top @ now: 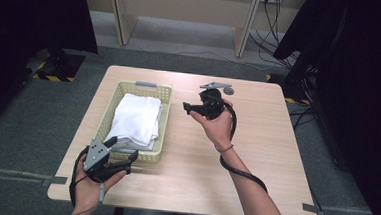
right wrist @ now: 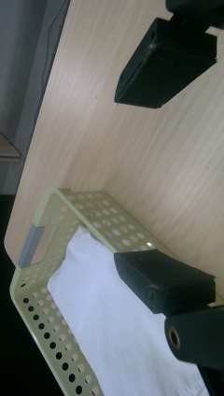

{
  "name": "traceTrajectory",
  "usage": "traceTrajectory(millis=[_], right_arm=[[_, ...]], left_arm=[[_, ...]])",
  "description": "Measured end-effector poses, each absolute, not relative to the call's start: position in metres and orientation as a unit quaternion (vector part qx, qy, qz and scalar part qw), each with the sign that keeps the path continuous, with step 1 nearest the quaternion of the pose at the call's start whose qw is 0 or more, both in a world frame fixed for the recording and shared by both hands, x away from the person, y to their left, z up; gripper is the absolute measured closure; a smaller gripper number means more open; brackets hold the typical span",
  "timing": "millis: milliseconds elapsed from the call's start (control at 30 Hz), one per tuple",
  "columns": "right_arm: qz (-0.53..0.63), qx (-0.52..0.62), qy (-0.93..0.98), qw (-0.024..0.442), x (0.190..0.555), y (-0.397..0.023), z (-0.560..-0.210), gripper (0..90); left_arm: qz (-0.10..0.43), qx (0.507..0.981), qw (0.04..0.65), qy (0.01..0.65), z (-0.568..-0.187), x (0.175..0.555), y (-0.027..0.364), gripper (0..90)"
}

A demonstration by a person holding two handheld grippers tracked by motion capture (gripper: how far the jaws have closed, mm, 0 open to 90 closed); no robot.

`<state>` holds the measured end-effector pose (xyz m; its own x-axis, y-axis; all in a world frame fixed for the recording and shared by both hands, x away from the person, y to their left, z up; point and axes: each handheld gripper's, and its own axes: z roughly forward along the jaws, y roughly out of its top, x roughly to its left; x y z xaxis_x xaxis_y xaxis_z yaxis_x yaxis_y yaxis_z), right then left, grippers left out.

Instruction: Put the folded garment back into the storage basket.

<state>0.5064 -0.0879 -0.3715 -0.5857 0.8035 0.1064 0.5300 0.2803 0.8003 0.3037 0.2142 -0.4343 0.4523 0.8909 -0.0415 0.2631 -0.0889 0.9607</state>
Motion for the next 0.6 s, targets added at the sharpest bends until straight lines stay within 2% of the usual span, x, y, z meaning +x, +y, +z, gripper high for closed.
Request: traceTrajectory(millis=[600], right_arm=[[0.423, 0.432, 0.78, 0.161, 0.502, -0.099, -0.377, 20.0]], left_arm=[[0.3, 0.672, 0.526, 0.427, -0.441, 0.296, 0.212, 15.0]])
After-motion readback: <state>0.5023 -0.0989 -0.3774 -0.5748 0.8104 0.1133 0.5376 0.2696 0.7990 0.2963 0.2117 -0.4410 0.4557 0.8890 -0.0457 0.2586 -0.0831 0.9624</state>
